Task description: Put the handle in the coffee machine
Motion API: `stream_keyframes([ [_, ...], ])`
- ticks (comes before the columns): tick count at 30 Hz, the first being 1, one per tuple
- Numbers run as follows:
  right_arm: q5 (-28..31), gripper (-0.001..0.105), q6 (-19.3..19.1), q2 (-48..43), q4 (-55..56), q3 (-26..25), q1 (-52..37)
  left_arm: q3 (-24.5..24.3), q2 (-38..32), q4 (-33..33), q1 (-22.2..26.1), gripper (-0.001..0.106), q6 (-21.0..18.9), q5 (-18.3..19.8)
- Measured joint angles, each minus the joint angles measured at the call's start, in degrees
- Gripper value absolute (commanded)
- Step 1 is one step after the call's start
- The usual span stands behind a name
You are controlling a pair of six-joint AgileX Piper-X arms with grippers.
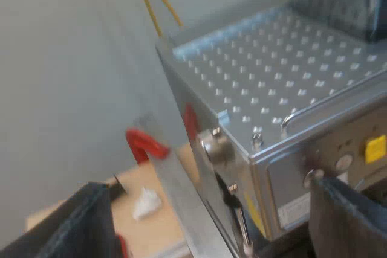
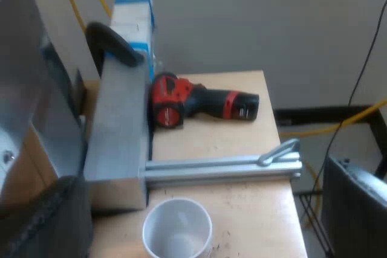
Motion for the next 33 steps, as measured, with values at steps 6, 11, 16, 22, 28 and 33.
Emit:
stream_keyframes([
  [6,-0.5,0.079,-0.1,-9.8,2.5,-0.1,0.0,-0.4,-7.7,-0.2,0.0,0.069,0.0,0.0],
  [11,-0.5,0.079,-0.1,-20.5,5.0,-0.2,0.0,-0.4,-15.6,0.8,0.0,0.069,0.0,0.0],
  [16,-0.5,0.079,-0.1,-26.7,9.4,-0.2,0.0,-0.5,-19.7,7.5,0.0,0.069,0.0,0.0],
  [22,-0.5,0.079,-0.1,-32.0,16.9,-0.2,0.0,-0.5,-23.1,16.6,0.0,0.069,0.0,0.0],
  [28,-0.5,0.079,-0.1,-35.2,21.4,-0.4,0.0,-0.4,-26.6,23.7,0.0,0.069,0.0,-0.1],
  [33,-0.5,0.079,-0.1,-35.1,24.6,-0.8,0.0,0.5,-28.9,27.2,0.0,0.069,0.0,-0.1],
])
